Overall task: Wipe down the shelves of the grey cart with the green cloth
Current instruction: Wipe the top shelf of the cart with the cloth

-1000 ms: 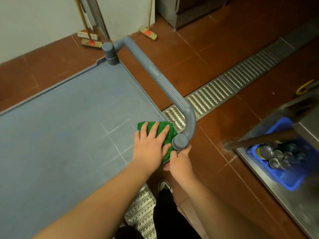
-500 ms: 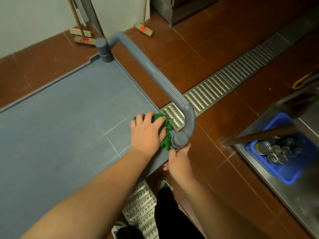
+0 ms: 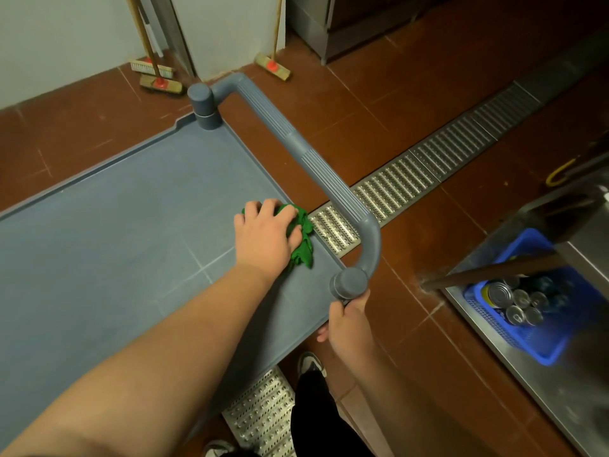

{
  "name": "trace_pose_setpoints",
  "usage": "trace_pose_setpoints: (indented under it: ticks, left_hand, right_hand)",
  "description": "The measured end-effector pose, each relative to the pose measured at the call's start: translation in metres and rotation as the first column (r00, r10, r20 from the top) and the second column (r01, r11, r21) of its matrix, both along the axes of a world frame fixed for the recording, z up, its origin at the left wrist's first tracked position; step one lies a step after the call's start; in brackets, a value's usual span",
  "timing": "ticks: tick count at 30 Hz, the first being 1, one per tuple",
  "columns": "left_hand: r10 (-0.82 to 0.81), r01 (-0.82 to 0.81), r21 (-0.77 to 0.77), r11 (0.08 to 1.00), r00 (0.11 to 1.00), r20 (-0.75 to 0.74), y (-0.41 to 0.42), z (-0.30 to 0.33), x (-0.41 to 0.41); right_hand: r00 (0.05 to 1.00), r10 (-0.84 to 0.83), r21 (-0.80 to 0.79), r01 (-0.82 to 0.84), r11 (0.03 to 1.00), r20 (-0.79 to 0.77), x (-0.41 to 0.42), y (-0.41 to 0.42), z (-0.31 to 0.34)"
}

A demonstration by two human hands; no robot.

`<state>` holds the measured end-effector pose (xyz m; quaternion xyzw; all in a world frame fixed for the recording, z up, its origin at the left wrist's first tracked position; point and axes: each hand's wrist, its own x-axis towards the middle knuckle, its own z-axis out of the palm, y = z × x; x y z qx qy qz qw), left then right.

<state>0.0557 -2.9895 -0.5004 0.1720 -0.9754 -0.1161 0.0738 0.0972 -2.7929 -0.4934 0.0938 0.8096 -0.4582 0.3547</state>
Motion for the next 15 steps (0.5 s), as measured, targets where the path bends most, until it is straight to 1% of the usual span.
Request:
trace_pose_setpoints:
  ticks: [4, 8, 12, 15]
  left_hand:
    - [0.034, -0.034, -0.009, 0.999, 0.999, -0.008, -0.029, -0.001, -0.017]
    - [0.085, -0.085, -0.001, 0.996, 0.996, 0.02, -0.054, 0.001, -0.031]
    - [0.126, -0.128, 0.055, 0.99, 0.991, 0.04, -0.045, 0.004, -0.028]
    - [0.088, -0.091, 0.083, 0.992, 0.995, 0.04, -0.017, 0.009, -0.008]
  right_hand:
    - [1.0, 0.006, -0.006, -0.006, 1.0, -0.005, 0.002, 0.001, 0.001]
    - [1.0, 0.025, -0.008, -0.024, 1.0, 0.007, 0.002, 0.0, 0.0]
    - [1.0, 0.02, -0.001, -0.02, 1.0, 0.011, 0.003, -0.001, 0.002]
    - [1.0, 0.007, 0.02, -0.007, 1.0, 0.025, 0.002, -0.002, 0.004]
